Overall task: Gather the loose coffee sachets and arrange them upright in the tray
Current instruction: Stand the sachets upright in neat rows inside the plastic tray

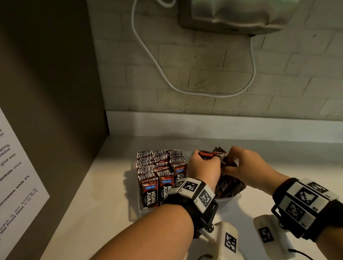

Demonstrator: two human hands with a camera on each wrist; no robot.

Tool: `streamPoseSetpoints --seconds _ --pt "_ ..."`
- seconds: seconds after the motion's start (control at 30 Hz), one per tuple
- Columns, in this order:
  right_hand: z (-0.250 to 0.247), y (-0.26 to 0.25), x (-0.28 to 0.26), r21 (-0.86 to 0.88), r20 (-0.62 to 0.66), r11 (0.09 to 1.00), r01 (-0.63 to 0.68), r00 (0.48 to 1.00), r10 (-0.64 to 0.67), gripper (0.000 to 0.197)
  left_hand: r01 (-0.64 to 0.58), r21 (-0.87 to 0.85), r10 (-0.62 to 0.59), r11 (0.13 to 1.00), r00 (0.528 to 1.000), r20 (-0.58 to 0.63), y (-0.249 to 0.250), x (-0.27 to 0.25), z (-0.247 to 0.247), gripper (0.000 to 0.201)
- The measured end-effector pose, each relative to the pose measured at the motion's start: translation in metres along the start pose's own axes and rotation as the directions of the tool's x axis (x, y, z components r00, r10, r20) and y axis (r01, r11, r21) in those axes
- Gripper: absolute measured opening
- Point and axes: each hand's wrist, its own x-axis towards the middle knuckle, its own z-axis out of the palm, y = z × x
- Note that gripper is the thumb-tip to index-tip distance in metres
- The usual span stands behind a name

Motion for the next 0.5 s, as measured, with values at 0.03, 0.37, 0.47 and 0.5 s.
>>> streamPoseSetpoints --seconds 0.03,0.37,0.47,0.5 --pt "-0.0001 -0.0001 0.0007 -0.022 -0.016 1.0 0.004 1.0 -0.004 0.018 0.001 -0.003 -0.001 1.0 1.0 0.001 -0.0006 0.0007 0.0001 0.013" --pt "-0.0061 -0.0037 0.0023 0.11 -0.072 0.991 -0.082 0.993 0.09 0.012 -0.019 -0.032 0.018 0.999 0.999 -0.033 -0.0033 0.0082 0.0011 0.014" --pt "-0.0046 -0.0046 0.0026 0.134 -0.085 0.986 -0.104 0.99 0.116 0.015 -0.031 -0.028 0.03 0.999 0.999 -0.029 -0.0044 0.009 0.0021 0.013" --pt "-0.0043 -0.0049 0.0023 0.14 -0.089 0.984 -0.108 0.989 0.122 0.016 -0.038 -0.028 0.037 0.999 0.999 -0.026 -0.0044 0.0088 0.0022 0.013"
